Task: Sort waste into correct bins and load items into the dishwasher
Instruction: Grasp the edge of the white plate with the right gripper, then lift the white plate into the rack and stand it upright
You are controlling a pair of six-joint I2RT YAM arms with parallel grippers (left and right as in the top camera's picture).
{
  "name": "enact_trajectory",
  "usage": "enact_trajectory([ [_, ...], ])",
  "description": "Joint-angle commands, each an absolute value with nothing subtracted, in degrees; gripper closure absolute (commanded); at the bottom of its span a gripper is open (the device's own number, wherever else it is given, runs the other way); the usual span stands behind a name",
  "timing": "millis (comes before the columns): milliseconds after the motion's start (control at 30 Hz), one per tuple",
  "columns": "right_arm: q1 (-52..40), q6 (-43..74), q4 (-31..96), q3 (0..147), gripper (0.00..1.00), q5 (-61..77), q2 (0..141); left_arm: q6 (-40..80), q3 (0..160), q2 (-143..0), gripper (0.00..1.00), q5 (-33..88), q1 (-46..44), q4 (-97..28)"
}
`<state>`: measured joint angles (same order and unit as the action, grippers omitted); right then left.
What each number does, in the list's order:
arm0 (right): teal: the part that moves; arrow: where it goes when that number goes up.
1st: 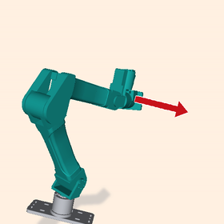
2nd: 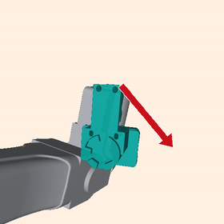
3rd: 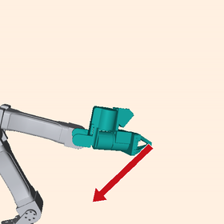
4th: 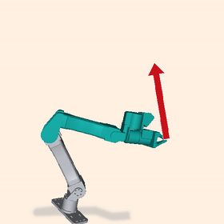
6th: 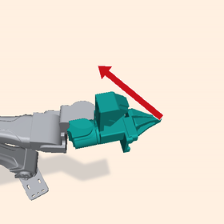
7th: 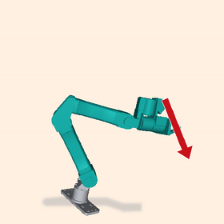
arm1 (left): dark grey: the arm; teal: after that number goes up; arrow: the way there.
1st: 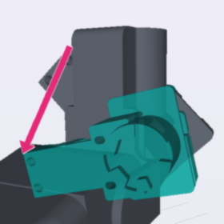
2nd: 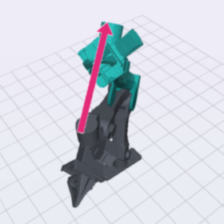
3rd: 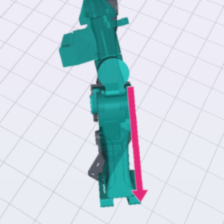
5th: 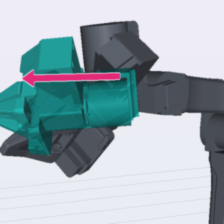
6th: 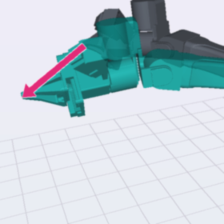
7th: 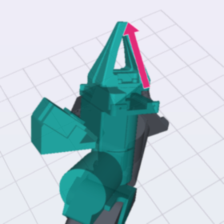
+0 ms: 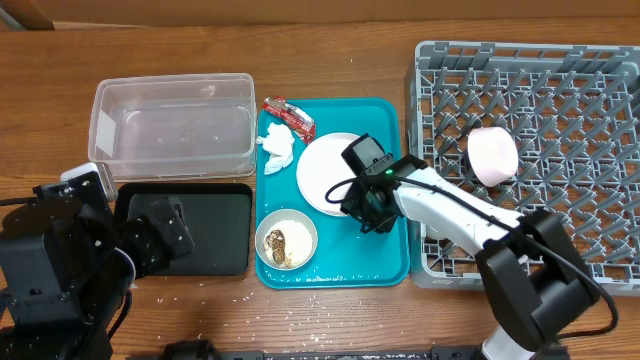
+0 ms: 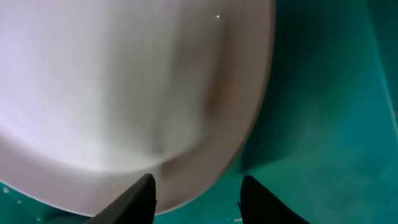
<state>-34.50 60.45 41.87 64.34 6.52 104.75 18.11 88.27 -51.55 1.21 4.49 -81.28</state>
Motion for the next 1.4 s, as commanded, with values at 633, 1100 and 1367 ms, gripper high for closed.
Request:
enact_trajectory([
  [633,-29.7,50.8,44.2,70.7,0.96,-0.6,102.0,18.9,89.1,-51.6,0.0,0.5,4.5,-81.2],
  [1100,-29.4,38.8,51.4,76.5,0.96,-58.1,80.5,18.9,89.1,-51.6,0.0,0.5,4.5,-81.2],
  [1367,-22.8,38.5,62.1,76.4,0.96,-73.1,81.3,18.9,89.1,-51.6,0.0,0.5,4.5,-81.3],
])
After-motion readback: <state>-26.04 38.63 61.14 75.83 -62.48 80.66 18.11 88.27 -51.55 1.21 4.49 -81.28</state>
